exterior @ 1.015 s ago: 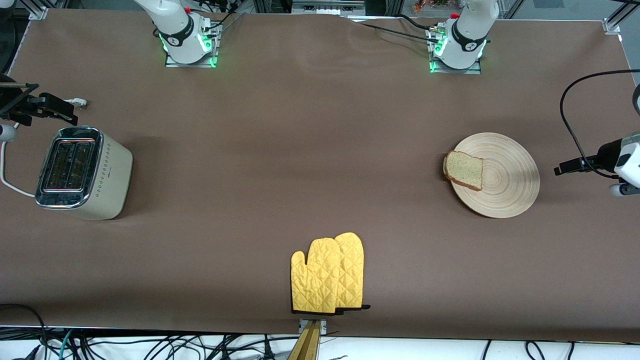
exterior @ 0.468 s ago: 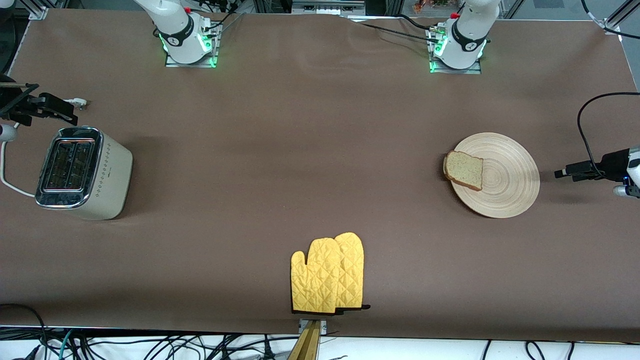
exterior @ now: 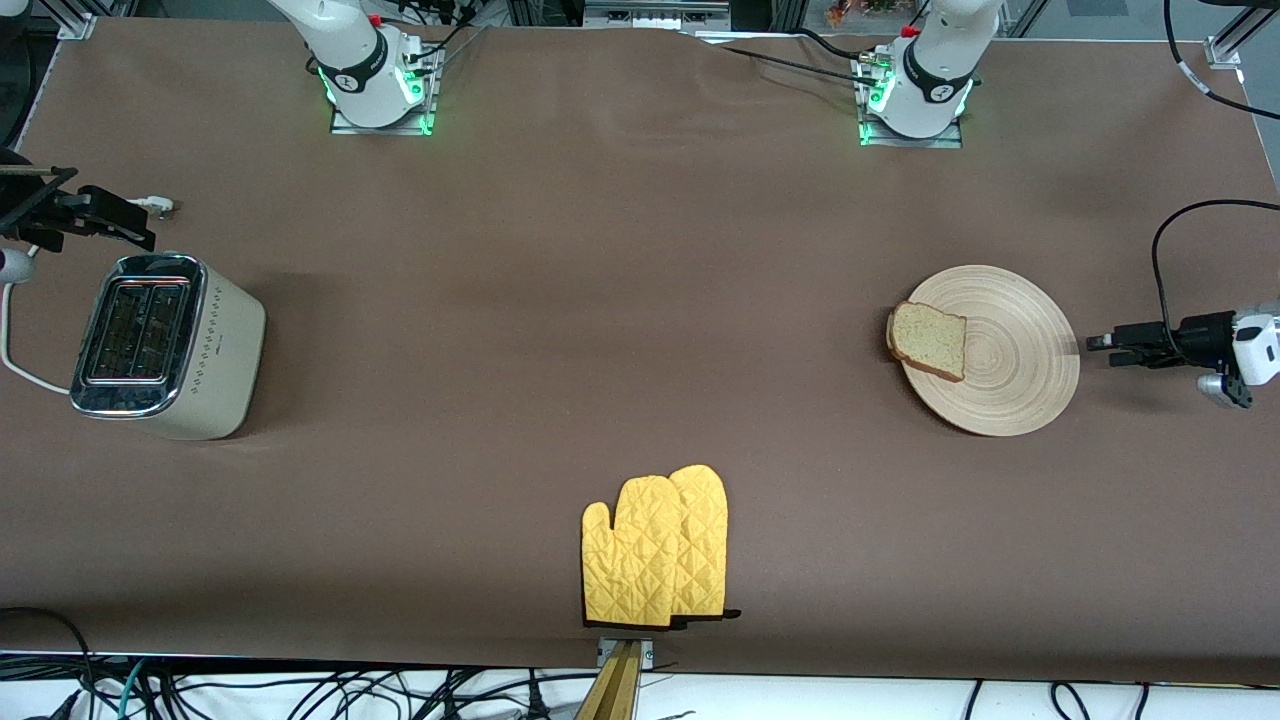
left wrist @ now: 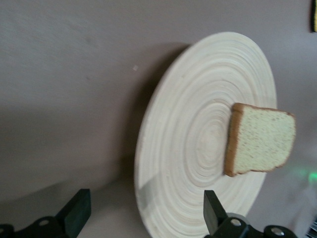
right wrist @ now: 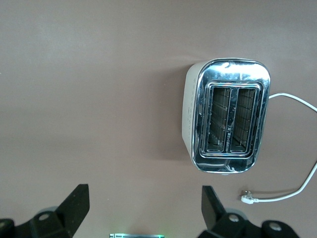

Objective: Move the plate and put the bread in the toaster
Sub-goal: 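Move the left gripper toward the rim of the wooden plate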

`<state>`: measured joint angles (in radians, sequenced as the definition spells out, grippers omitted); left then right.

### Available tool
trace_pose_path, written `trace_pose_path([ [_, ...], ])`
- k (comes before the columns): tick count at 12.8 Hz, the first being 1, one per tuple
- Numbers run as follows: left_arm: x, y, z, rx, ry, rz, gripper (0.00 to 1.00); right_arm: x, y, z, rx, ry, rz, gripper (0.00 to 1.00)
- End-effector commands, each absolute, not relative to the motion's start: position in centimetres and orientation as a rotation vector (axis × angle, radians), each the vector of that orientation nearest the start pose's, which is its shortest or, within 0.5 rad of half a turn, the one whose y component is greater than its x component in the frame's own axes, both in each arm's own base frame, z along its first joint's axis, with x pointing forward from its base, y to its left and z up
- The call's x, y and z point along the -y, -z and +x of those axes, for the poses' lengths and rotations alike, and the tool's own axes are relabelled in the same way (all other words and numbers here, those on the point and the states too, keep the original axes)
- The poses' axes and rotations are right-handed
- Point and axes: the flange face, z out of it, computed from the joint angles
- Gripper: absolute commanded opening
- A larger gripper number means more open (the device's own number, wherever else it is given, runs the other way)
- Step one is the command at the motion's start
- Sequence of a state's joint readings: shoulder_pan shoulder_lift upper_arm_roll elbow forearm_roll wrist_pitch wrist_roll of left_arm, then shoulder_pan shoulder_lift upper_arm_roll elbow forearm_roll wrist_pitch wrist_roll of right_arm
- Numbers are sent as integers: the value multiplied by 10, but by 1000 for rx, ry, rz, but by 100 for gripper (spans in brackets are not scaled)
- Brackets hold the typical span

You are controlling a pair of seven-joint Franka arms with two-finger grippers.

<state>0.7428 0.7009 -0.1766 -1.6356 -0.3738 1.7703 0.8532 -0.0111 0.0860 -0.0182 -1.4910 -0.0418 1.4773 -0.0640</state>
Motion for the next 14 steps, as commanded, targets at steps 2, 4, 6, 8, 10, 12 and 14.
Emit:
trace_pose_path([
  [2, -312, -183, 539, 181, 122, 2320, 100, 24, -608, 570, 63, -153, -3163, 100],
  [4, -310, -176, 538, 207, 104, 2303, 100, 24, -608, 570, 63, -153, -3163, 100],
  [6, -311, -171, 536, 211, 105, 2299, 100, 24, -608, 570, 63, -153, -3163, 100],
  [8, -310, -162, 534, 217, 106, 2284, 100, 22, -608, 570, 54, -153, -3163, 100],
  [10, -309, -151, 531, 207, 112, 2268, 100, 23, -608, 570, 63, -153, -3164, 100],
  [12, -308, -142, 529, 189, 111, 2250, 100, 26, -608, 570, 58, -153, -3164, 100],
  [14, -307, -143, 529, 185, 114, 2244, 95, 27, -608, 570, 56, -154, -3165, 100],
])
